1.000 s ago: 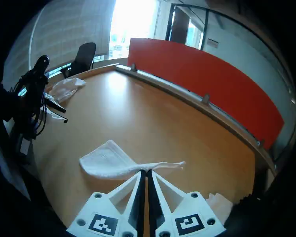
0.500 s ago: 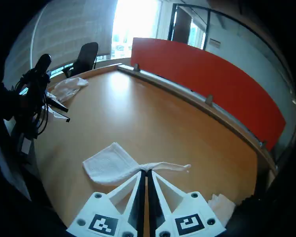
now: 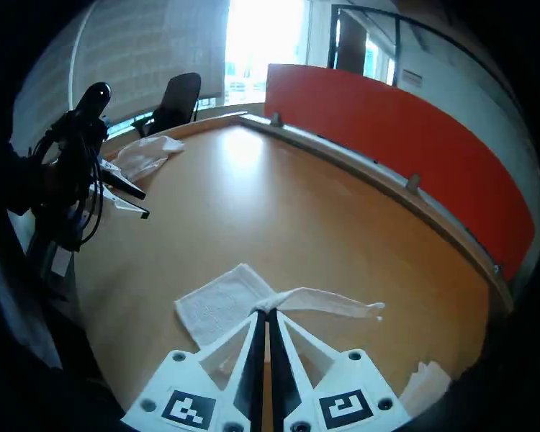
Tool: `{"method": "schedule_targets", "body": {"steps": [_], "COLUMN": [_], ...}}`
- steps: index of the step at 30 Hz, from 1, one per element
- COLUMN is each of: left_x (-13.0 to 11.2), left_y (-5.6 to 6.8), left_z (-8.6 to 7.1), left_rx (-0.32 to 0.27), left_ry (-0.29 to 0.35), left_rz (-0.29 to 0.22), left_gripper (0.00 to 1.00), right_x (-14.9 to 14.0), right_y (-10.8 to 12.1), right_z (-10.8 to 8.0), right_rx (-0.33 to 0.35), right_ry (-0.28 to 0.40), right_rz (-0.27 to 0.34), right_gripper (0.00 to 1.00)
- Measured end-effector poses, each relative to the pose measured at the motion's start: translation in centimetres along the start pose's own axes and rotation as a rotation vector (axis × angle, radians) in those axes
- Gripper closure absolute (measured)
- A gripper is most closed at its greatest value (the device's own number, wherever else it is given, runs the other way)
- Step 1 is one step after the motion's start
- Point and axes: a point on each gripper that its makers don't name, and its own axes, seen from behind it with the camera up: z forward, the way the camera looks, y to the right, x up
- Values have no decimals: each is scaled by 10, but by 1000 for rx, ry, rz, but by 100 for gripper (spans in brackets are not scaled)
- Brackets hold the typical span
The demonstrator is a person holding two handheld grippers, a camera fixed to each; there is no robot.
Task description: Fold towel
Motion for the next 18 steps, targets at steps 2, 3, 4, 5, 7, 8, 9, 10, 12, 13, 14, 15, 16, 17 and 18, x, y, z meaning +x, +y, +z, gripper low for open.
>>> {"method": "schedule_targets", "body": {"steps": [2, 3, 4, 5, 7, 8, 9, 10, 12, 13, 14, 15, 16, 17, 18], "left_x": [0, 0, 0, 0, 0, 0, 0, 0, -1, -1, -1, -1, -1, -1, -2], "left_y": [0, 0, 0, 0, -1, -1, -2, -2, -3, -4, -5, -6, -6, -7, -8], "left_z": [0, -1, -1, -1, -2, -3, -3, -3, -4, -4, -5, -5, -6, -6, -6], "left_rx": [0, 0, 1, 1, 2, 2, 3, 4, 5, 6, 7, 8, 9, 10, 12], "left_ry": [1, 1, 1, 1, 2, 3, 3, 3, 3, 3, 3, 4, 3, 3, 3], "left_rz": [0, 0, 0, 0, -2, -3, -5, -6, -9, -10, -10, -10, -11, -11, -11], "left_gripper": [11, 11, 11, 11, 11, 11, 11, 11, 11, 11, 11, 11, 11, 11, 11], "right_x": [-1, -2, -3, -3, -5, -5, -6, -6, -7, -8, -8, -9, -10, -12, -14], "right_y": [-7, -11, -15, -19, -26, -29, -32, -35, -40, -43, -46, -50, -54, -57, -61], "right_z": [5, 8, 11, 13, 17, 19, 22, 24, 28, 30, 32, 34, 36, 37, 40], "right_rx": [16, 25, 33, 41, 57, 64, 71, 77, 91, 99, 108, 118, 127, 137, 147], "right_ry": [-4, -6, -8, -10, -15, -17, -19, -21, -26, -28, -29, -32, -38, -44, -51], "right_rz": [1, 2, 3, 4, 5, 5, 5, 5, 6, 7, 8, 9, 9, 9, 10], "right_gripper": [95, 95, 95, 95, 95, 95, 95, 95, 95, 95, 95, 95, 95, 95, 93]}}
